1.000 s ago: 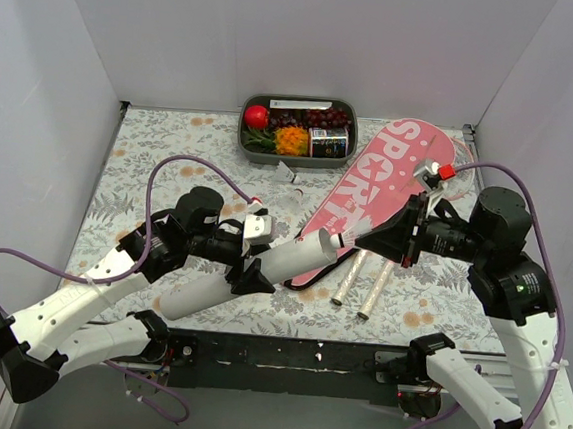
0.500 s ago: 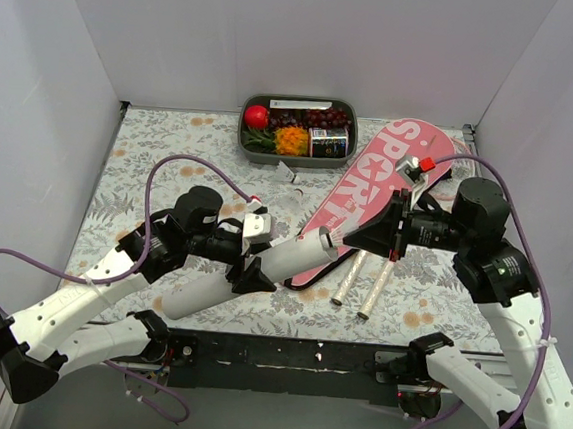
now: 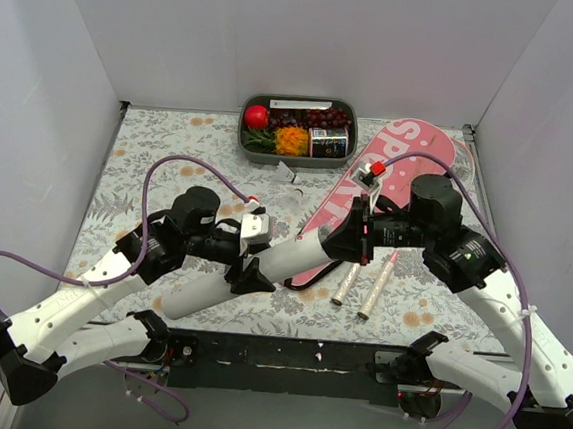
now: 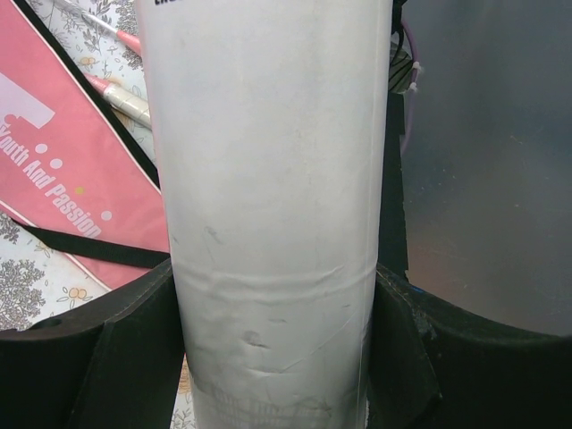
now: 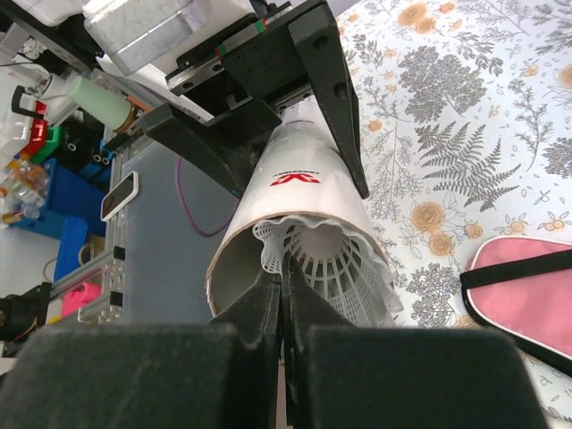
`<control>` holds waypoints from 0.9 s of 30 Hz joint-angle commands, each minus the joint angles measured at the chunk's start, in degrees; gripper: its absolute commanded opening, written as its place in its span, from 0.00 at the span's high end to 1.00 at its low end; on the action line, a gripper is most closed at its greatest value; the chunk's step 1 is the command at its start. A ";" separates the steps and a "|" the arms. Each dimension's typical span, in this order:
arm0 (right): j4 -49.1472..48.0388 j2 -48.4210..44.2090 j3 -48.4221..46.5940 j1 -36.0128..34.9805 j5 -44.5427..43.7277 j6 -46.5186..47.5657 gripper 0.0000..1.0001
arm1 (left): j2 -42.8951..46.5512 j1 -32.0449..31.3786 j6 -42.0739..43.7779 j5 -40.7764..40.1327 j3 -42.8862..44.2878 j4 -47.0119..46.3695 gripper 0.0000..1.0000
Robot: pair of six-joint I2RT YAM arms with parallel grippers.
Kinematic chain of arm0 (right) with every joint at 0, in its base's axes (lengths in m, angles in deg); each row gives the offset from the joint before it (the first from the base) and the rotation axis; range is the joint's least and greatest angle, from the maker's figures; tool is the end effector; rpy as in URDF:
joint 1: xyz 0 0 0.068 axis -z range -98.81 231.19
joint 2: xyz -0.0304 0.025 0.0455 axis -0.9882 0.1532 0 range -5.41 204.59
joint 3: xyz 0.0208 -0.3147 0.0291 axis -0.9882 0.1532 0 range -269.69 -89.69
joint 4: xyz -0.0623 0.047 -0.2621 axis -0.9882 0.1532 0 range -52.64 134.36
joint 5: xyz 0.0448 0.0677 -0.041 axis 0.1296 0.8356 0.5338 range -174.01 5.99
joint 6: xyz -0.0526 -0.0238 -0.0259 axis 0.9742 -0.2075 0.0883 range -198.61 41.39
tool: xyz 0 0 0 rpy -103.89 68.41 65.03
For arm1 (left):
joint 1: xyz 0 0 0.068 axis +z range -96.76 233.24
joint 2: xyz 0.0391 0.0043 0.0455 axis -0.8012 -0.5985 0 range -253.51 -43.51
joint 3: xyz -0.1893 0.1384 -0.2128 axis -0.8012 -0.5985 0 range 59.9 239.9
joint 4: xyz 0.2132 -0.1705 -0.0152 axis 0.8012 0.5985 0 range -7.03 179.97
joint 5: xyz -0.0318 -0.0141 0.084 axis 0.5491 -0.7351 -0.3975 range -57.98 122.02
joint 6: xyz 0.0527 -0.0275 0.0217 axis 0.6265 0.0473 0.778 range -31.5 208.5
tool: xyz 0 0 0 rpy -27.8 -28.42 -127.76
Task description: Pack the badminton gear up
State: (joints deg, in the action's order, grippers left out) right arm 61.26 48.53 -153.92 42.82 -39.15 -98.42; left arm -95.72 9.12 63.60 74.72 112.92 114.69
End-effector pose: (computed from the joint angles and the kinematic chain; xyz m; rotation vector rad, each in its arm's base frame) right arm 0.1248 0.1425 0.4430 -0.9048 1.7554 1.3961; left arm 0.1073 -0.1501 0.3650 0.8734 2.1506 -1.4576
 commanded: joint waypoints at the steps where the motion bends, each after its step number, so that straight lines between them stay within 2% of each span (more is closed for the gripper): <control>1: -3.60 1.87 0.24 -2.85 -0.48 -0.14 0.99 | 1.84 -0.27 0.03 2.83 1.83 -1.75 1.00; 14: -2.63 10.93 -3.80 -12.69 -0.04 2.06 0.98 | 1.76 -0.18 0.91 4.59 2.01 -2.98 1.00; 15: -2.11 10.93 -4.06 -12.87 -0.39 2.41 0.94 | 1.84 -0.27 0.91 4.50 1.83 -2.99 1.00; 16: -2.02 10.67 -4.24 -12.87 -0.65 2.50 0.84 | 1.93 -0.27 1.09 4.50 1.83 -3.07 1.00; 19: -0.44 9.62 -5.20 -12.87 -1.79 3.29 0.66 | 2.02 -0.27 1.18 4.59 1.65 -3.07 1.00; 27: 9.49 8.12 -13.89 -12.87 -7.58 6.19 0.56 | 2.63 -0.27 1.26 4.85 1.04 -3.16 1.00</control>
State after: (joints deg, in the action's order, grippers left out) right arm 65.04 57.46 -162.29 31.63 -44.68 -94.83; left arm -94.62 9.14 65.32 77.32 112.77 120.20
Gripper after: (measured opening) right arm 0.399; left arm 0.650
